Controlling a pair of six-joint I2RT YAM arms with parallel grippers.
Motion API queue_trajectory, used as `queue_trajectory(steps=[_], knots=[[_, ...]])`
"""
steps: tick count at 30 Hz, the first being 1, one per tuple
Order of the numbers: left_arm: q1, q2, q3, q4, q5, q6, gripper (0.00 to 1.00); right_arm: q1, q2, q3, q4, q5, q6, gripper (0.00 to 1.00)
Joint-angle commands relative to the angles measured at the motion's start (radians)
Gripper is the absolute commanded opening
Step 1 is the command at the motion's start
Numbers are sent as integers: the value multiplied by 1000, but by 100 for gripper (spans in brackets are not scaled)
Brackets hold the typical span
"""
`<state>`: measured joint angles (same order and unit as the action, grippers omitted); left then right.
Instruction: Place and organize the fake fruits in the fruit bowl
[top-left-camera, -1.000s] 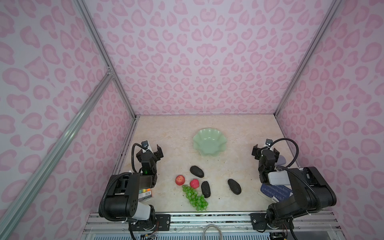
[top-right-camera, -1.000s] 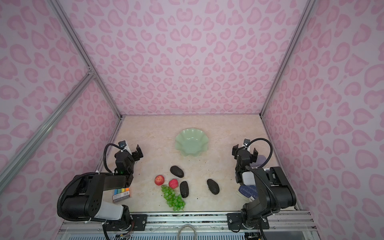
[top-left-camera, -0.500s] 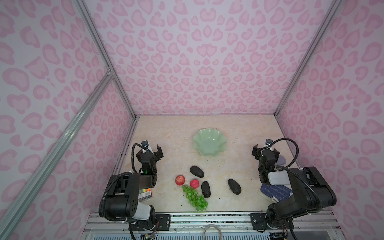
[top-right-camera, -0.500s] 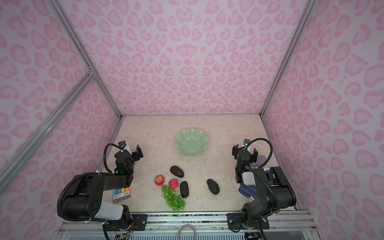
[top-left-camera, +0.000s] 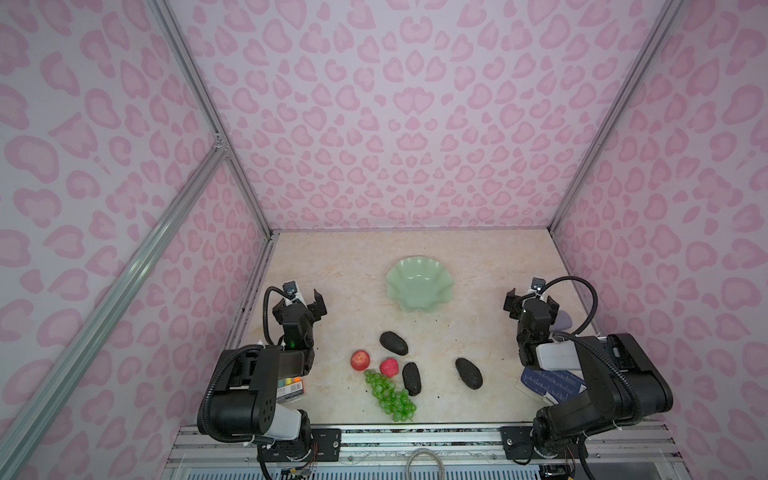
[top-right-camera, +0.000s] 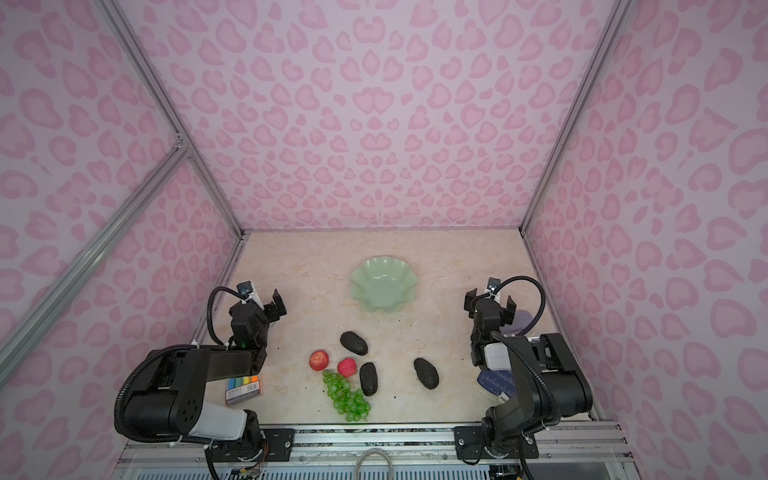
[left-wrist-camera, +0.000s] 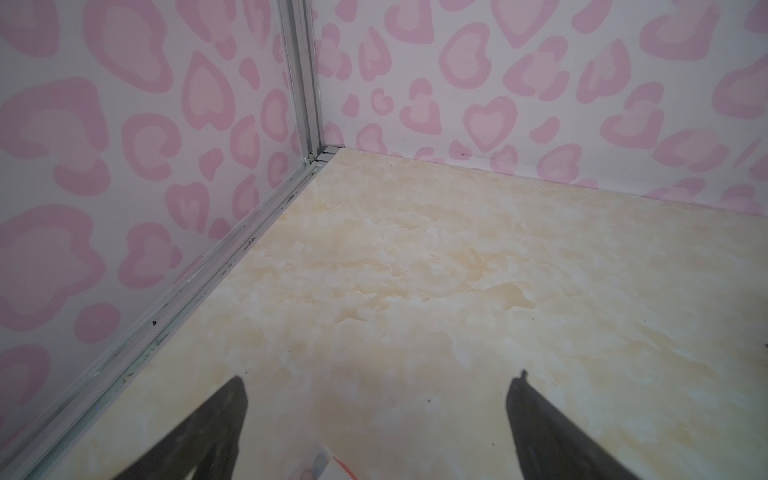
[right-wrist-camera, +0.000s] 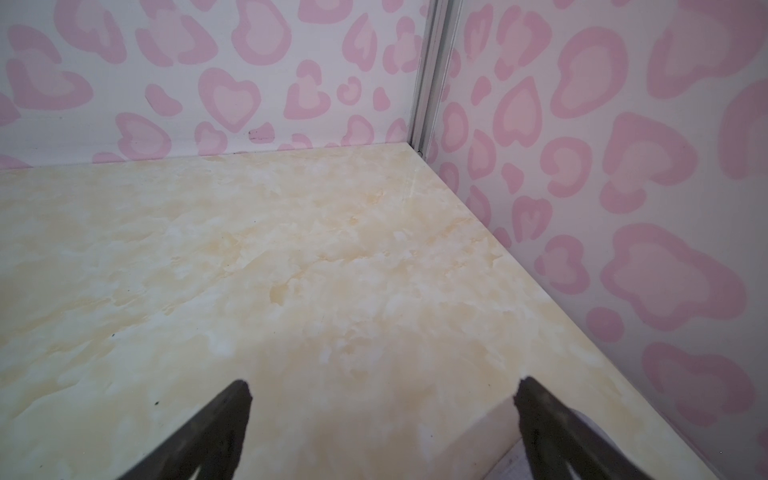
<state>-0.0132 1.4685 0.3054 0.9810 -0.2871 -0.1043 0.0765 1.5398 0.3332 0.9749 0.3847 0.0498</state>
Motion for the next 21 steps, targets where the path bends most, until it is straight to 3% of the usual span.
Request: queue_trajectory(steps=[1,6,8,11,12,13,16,18,21], knots=[[1,0,6,27,6,8,97,0,0,3,7,4,7,99],[0,-13,3,28,11,11,100,4,-7,-5,36,20,6,99],[-5,-88,48,-111,15,26,98,16,-38,6,16,18,-26,99],[-24,-196,110,-287,-94,-6,96,92,-160,121,-275,179,-40,99],[-25,-237,116,-315,-110,-56,96,117,-209,185,-435,224,25,99],[-25,-276,115,-330,-96,-93,97,125,-252,258,-600,195,120,99],[-31,-362,149,-434,-12,-157,96,125,-329,411,-982,-49,272,99],[-33,-414,195,-547,46,-218,95,132,-389,396,-1060,-244,264,95],[-34,-473,235,-665,129,-293,94,211,-472,344,-1188,-357,273,93]])
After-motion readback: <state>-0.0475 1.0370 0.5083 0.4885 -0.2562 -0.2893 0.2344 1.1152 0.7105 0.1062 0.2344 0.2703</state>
